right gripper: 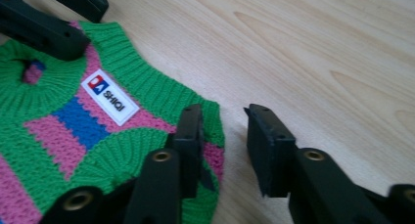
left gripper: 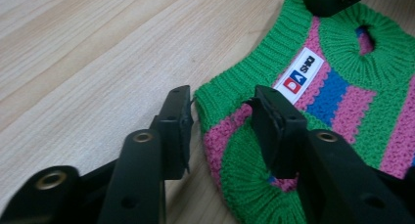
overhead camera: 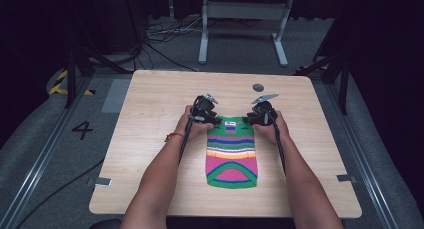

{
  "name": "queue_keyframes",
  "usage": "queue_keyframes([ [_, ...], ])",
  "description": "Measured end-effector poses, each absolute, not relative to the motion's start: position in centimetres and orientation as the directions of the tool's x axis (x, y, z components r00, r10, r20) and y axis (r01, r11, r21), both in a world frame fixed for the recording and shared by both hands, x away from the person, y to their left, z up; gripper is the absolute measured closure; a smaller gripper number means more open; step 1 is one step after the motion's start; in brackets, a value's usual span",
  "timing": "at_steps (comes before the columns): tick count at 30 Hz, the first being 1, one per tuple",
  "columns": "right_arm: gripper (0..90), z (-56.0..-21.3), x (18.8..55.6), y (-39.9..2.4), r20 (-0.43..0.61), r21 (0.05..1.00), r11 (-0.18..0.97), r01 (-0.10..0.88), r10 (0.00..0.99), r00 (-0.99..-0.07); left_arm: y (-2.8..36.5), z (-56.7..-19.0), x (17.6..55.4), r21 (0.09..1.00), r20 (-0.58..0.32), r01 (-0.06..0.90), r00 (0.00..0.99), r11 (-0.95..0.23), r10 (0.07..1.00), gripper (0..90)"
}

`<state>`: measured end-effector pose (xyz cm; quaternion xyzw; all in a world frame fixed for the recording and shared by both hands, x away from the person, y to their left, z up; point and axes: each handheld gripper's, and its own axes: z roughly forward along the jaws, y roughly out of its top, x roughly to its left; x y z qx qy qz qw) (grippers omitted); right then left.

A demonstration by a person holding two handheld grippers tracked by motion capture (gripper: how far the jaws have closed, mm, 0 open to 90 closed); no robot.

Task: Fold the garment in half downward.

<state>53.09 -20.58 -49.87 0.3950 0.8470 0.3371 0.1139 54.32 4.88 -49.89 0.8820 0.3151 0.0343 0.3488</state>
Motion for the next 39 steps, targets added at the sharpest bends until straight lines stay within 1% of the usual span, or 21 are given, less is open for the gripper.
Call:
queue_keyframes([
  [2, 81.2, -49.9, 53.0, -20.4, 0.082, 0.663, 0.466, 0.585, 0.733, -0.676, 4.8, -49.9, 54.3, 0.636, -0.170, 0.533, 0.802, -0.558, 0.573, 65.3],
  [5, 84.4, -49.8, 52.8, -20.2, 0.075, 0.662, 0.472, 0.582, 0.731, -0.678, 4.8, -49.8, 54.3, 0.638, -0.175, 0.524, 0.812, -0.564, 0.556, 73.3],
  [6, 85.4, -49.7, 52.7, -20.1, 0.060, 0.657, 0.485, 0.577, 0.729, -0.682, 4.7, -49.6, 54.2, 0.634, -0.156, 0.513, 0.817, -0.578, 0.555, 79.2],
  [7, 85.4, -49.7, 52.7, -20.1, 0.060, 0.657, 0.485, 0.577, 0.729, -0.682, 4.7, -49.6, 54.2, 0.634, -0.156, 0.513, 0.817, -0.578, 0.555, 81.4],
  [9, 86.2, -49.4, 52.5, -20.0, 0.038, 0.661, 0.501, 0.559, 0.721, -0.692, 4.5, -49.3, 54.0, 0.641, -0.118, 0.484, 0.829, -0.596, 0.546, 83.1],
  [11, 86.2, -49.3, 52.5, -20.1, 0.038, 0.665, 0.499, 0.555, 0.720, -0.693, 4.4, -48.8, 53.9, 0.654, -0.079, 0.456, 0.835, -0.604, 0.545, 83.3],
  [17, 86.5, -47.5, 52.3, -20.6, 0.023, 0.718, 0.477, 0.508, 0.712, -0.701, 4.6, -46.7, 53.7, 0.697, -0.014, 0.410, 0.828, -0.588, 0.560, 83.6],
  [21, 86.5, -46.0, 51.9, -20.8, 0.012, 0.761, 0.451, 0.466, 0.709, -0.706, 4.8, -45.4, 53.5, 0.715, 0.001, 0.388, 0.831, -0.582, 0.556, 83.4],
  [27, 86.5, -44.2, 50.4, -20.5, -0.006, 0.800, 0.455, 0.391, 0.658, -0.753, 5.2, -43.5, 51.9, 0.688, 0.071, 0.303, 0.876, -0.659, 0.477, 83.3],
  [32, 86.5, -43.6, 48.7, -20.4, -0.013, 0.817, 0.461, 0.346, 0.614, -0.789, 5.8, -43.0, 50.1, 0.673, 0.120, 0.239, 0.899, -0.700, 0.421, 83.4],
  [33, 86.5, -43.4, 48.1, -20.3, -0.018, 0.820, 0.468, 0.328, 0.595, -0.804, 6.1, -42.9, 49.7, 0.672, 0.127, 0.228, 0.901, -0.704, 0.414, 83.5],
  [35, 86.5, -43.4, 47.8, -20.2, -0.021, 0.821, 0.471, 0.322, 0.590, -0.807, 6.5, -42.7, 49.0, 0.678, 0.138, 0.205, 0.908, -0.706, 0.397, 83.4],
  [39, 86.5, -43.1, 46.4, -19.9, -0.047, 0.819, 0.500, 0.282, 0.548, -0.835, 7.3, -42.3, 47.6, 0.696, 0.152, 0.178, 0.911, -0.696, 0.384, 83.0],
])
